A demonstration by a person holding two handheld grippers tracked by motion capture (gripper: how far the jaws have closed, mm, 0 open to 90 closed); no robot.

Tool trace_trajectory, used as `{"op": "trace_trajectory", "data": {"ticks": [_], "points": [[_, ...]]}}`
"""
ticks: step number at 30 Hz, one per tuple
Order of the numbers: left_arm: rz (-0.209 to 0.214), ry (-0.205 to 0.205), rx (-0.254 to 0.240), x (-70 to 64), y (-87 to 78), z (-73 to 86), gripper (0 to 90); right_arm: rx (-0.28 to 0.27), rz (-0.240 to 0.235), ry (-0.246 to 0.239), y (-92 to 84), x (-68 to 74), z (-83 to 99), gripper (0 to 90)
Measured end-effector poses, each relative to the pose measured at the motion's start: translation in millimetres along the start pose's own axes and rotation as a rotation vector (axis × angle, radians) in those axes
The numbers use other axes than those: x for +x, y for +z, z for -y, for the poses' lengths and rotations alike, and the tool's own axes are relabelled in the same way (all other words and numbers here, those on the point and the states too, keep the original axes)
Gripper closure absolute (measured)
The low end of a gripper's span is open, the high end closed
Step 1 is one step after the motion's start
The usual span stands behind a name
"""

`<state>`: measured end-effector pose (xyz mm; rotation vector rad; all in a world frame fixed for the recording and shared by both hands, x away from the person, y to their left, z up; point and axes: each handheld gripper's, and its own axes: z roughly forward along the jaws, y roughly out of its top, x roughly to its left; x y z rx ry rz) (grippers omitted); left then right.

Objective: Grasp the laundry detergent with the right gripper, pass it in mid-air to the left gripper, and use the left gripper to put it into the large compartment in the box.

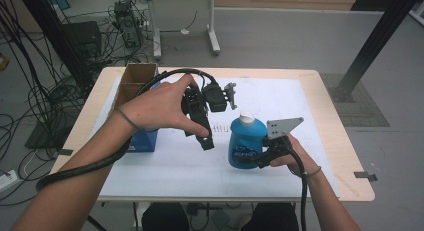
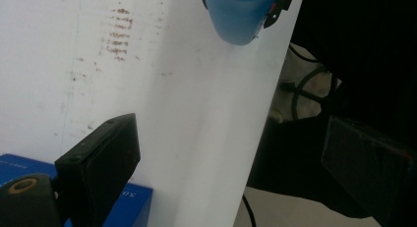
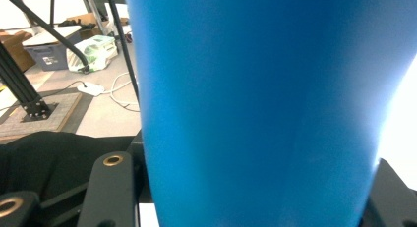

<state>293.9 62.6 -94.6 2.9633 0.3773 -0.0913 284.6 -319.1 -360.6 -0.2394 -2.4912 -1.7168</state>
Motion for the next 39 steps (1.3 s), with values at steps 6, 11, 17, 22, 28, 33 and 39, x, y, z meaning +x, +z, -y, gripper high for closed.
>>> {"op": "trace_trajectory", "data": {"ticks": [6, 11, 17, 22, 28, 33, 39], "points": [[0.008, 0.027, 0.014, -2.7, 1.8, -9.1, 7.8, 0.007, -0.015, -0.011, 4.8, 0.2, -2.5, 41.7], [0.009, 0.042, 0.02, -5.3, 2.1, -16.0, 7.9, 0.014, -0.026, -0.016, 7.9, 1.0, -4.3, 41.7], [0.002, 0.069, 0.031, -10.6, 3.5, -26.1, 8.0, 0.012, -0.036, -0.013, 9.8, 1.5, -3.6, 41.7], [0.005, 0.081, 0.032, -11.3, 6.0, -33.5, 7.9, 0.013, -0.046, -0.015, 12.0, 1.6, -4.6, 41.7], [0.006, 0.086, 0.042, -12.3, 8.7, -39.8, 8.1, 0.013, -0.051, -0.024, 12.8, 1.4, -6.1, 41.7], [-0.017, 0.089, 0.037, -16.2, 11.5, -43.5, 7.4, 0.014, -0.056, -0.027, 14.8, 1.7, -7.1, 41.7], [-0.012, 0.096, 0.044, -17.2, 13.7, -47.9, 7.2, 0.015, -0.062, -0.031, 18.8, 2.1, -8.1, 41.7]]}}
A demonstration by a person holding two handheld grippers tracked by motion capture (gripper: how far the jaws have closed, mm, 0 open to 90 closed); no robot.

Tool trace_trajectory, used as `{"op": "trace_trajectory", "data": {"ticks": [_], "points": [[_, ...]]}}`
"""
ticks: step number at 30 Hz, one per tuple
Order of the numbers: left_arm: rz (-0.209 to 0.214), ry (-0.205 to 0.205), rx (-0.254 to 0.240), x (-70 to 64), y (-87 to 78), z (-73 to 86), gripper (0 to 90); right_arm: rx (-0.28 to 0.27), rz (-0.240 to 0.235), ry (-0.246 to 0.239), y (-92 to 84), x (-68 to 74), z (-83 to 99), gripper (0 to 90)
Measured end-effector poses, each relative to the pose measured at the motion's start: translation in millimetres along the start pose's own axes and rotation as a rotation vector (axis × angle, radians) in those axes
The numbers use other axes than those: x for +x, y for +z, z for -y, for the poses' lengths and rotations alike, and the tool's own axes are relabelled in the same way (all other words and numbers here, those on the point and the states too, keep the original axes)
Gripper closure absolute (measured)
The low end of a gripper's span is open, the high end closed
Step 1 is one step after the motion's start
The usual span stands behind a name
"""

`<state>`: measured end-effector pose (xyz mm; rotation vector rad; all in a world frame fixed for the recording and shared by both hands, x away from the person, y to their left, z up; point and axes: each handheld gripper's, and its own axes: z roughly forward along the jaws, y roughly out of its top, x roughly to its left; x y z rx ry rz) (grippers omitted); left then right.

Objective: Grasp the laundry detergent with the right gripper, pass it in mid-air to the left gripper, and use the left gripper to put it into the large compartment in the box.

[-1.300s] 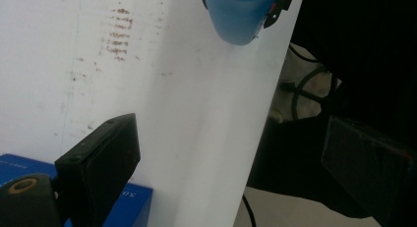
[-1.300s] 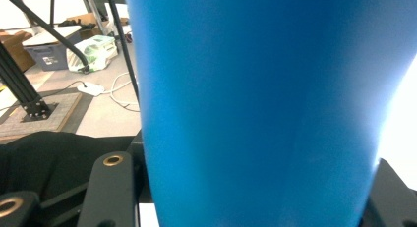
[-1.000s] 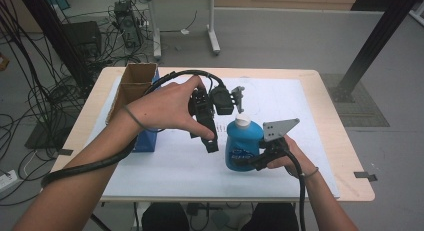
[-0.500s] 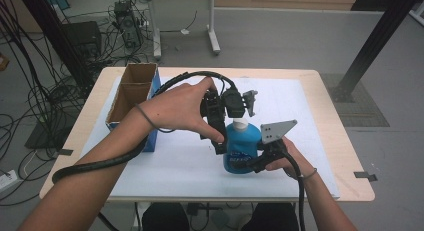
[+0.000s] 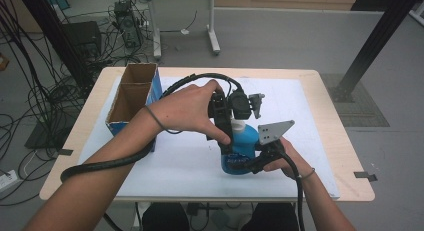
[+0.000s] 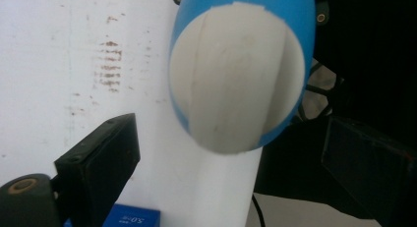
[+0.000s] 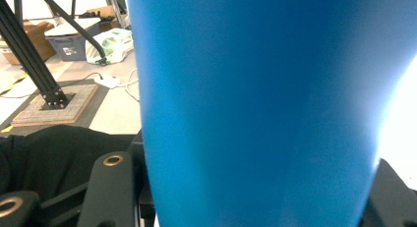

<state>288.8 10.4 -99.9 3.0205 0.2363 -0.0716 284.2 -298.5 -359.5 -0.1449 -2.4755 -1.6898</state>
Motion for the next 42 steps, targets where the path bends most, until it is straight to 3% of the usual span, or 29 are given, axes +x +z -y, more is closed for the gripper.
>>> {"op": "trace_trajectory", "data": {"ticks": [24, 42], "points": [[0.011, 0.032, 0.031, -5.1, 9.4, -15.6, 7.6, 0.004, -0.018, -0.021, 12.7, -1.1, -6.2, 41.7], [0.012, 0.033, 0.026, -5.8, 9.6, -14.2, 7.7, 0.007, -0.015, -0.02, 12.9, -1.3, -6.5, 41.7]]}}
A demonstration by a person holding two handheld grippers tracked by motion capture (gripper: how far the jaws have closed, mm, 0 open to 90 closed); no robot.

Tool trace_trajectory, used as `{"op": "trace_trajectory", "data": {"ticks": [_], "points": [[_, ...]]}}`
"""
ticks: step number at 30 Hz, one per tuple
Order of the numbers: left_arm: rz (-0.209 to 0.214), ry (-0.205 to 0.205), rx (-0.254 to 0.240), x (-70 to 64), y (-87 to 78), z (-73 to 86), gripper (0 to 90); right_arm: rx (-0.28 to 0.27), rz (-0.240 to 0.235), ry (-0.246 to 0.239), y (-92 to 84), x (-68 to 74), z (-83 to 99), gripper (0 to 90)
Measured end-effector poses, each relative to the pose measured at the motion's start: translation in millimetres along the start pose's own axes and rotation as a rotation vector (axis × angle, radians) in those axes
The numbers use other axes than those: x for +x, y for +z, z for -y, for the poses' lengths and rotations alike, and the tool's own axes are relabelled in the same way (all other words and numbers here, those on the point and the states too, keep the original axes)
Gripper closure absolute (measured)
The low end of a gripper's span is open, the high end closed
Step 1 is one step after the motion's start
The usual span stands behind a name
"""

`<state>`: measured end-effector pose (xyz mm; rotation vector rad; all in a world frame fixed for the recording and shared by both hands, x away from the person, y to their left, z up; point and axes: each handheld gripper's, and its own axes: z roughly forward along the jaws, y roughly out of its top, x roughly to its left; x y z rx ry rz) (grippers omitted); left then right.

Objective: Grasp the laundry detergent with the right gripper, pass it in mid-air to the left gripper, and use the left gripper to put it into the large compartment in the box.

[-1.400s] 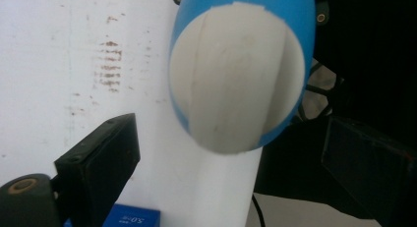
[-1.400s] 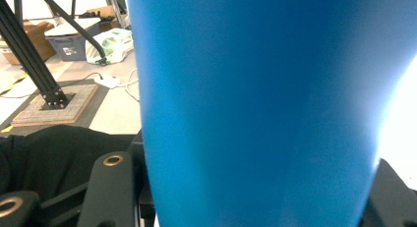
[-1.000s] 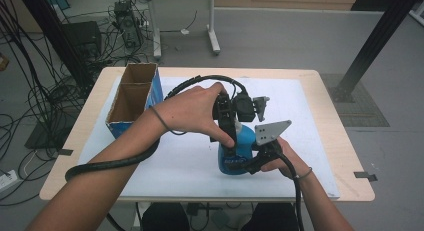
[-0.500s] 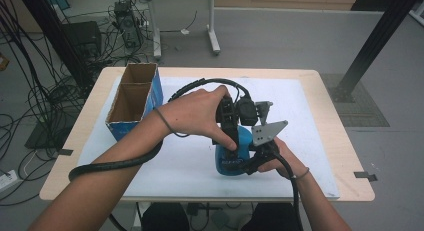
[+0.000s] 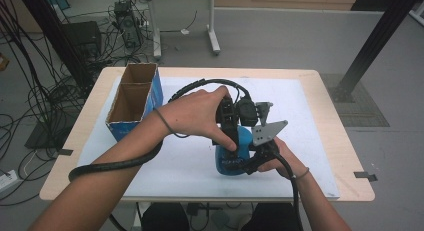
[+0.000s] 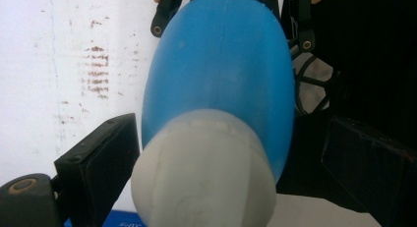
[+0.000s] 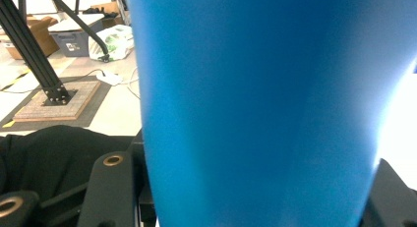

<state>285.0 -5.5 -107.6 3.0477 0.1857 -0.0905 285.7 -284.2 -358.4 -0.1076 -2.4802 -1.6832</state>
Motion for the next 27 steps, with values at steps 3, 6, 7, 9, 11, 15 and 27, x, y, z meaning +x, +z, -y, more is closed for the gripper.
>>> {"op": "trace_trajectory", "data": {"ticks": [3, 6, 7, 9, 11, 15, 27], "points": [[0.0, -0.003, 0.001, 0.0, 0.2, 0.7, 7.7, 0.0, -0.001, -0.001, 0.2, 0.0, -0.1, 41.7], [0.002, -0.005, 0.001, 0.4, 0.3, 1.8, 7.7, 0.001, -0.001, 0.0, 0.4, 0.0, -0.1, 41.7], [0.002, -0.005, 0.001, 0.4, 0.3, 1.8, 7.7, 0.001, -0.001, 0.0, 0.4, 0.0, -0.1, 41.7], [-0.001, -0.004, 0.001, -0.1, -0.1, 1.8, 7.7, 0.003, 0.001, 0.0, 0.4, 0.1, -0.3, 41.7], [0.001, -0.004, 0.001, 0.1, -0.7, 2.1, 7.7, 0.005, 0.001, 0.0, 0.6, -0.2, -0.7, 41.7], [-0.004, -0.003, 0.001, -0.3, -0.7, 2.5, 7.7, 0.007, 0.001, 0.0, 0.8, 0.1, -1.2, 41.7], [-0.001, 0.002, -0.002, -0.1, -1.8, 4.4, 7.7, 0.013, 0.005, -0.003, 0.4, 0.5, -3.0, 41.7]]}}
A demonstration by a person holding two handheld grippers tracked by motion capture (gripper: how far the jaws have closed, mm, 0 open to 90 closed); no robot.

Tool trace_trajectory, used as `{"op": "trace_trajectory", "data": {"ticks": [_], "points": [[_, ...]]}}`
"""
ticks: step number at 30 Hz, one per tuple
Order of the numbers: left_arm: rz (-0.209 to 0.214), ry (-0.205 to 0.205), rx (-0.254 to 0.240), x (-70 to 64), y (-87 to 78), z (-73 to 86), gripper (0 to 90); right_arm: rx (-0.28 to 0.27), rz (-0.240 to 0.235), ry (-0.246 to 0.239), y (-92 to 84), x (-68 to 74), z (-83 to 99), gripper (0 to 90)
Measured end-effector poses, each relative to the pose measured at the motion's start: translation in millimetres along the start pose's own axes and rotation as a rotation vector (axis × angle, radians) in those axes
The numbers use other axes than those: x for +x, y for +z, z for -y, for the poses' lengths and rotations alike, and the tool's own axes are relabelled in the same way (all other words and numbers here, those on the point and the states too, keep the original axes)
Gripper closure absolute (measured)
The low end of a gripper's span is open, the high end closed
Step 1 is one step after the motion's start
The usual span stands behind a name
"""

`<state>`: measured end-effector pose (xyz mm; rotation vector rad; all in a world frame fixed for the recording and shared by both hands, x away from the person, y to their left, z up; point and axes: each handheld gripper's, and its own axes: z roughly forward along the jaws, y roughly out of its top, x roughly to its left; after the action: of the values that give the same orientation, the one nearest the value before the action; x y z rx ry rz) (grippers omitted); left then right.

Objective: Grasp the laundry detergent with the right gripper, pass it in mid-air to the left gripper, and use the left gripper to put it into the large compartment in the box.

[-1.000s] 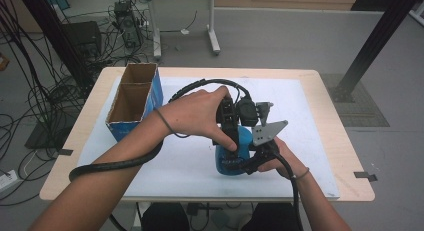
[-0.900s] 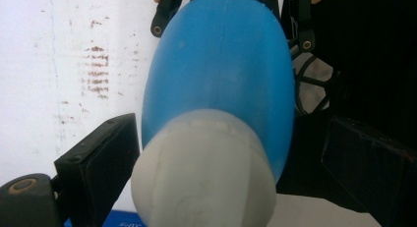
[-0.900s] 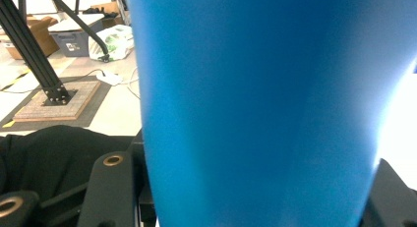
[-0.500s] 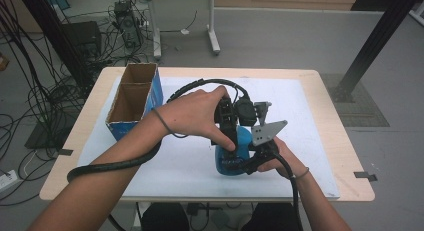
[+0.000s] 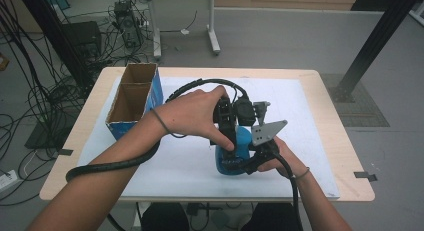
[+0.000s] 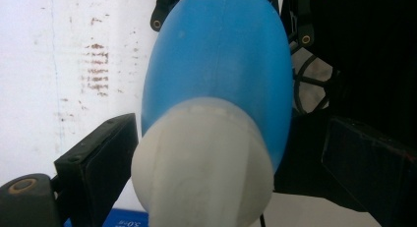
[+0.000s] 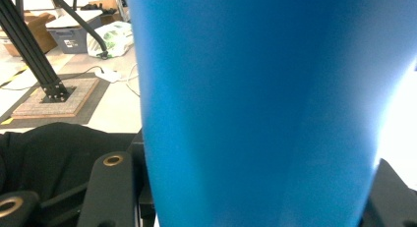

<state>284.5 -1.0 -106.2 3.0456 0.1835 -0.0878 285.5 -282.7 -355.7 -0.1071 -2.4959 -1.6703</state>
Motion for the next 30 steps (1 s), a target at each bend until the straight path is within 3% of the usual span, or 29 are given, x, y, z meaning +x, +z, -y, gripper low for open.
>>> {"op": "trace_trajectory", "data": {"ticks": [30], "points": [[0.008, -0.006, 0.002, 1.6, -0.2, 1.3, 7.6, -0.001, 0.005, 0.001, 1.3, -0.1, 0.5, 41.6]]}}
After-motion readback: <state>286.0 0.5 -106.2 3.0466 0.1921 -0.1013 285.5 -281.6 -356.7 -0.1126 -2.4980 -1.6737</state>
